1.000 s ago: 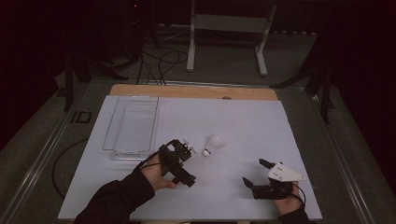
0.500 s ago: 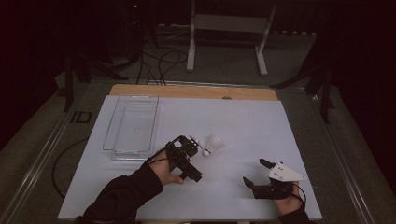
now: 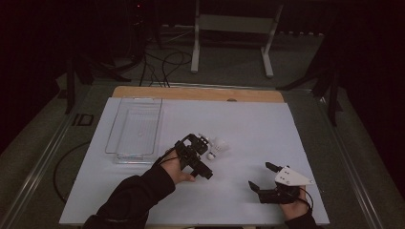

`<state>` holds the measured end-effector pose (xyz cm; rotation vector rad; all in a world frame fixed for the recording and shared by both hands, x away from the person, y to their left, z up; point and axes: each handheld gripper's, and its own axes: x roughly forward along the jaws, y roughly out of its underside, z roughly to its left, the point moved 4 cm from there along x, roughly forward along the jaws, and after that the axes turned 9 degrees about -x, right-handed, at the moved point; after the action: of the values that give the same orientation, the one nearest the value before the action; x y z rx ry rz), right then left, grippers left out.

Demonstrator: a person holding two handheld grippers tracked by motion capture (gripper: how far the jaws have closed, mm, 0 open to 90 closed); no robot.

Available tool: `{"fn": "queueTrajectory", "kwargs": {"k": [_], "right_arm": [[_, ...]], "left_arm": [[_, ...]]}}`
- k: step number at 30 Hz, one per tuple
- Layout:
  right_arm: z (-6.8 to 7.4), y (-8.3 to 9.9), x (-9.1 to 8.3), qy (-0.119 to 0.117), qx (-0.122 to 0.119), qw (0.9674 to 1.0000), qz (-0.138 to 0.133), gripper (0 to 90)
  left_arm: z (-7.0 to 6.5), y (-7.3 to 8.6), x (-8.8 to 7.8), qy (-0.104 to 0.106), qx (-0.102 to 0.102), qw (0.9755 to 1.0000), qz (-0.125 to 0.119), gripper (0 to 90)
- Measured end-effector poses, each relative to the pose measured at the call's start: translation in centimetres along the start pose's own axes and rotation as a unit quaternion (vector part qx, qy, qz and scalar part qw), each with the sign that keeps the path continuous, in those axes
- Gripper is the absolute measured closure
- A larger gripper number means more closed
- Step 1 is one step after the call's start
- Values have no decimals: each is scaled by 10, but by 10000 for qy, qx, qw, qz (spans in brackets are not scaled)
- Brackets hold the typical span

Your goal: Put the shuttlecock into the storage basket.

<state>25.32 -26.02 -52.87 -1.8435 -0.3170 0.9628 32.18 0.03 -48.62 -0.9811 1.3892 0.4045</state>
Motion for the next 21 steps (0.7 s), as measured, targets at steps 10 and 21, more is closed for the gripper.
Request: {"fn": "queueTrajectory", "kwargs": {"k": [10,21], "right_arm": [[0,0,0,-2,8,10000,6,89],[0,0,0,-8,10,10000,19,89]], "left_arm": [[0,-14,6,100,-192,9997,-89,9],[1,-28,10,128,-311,9993,-160,10]]}}
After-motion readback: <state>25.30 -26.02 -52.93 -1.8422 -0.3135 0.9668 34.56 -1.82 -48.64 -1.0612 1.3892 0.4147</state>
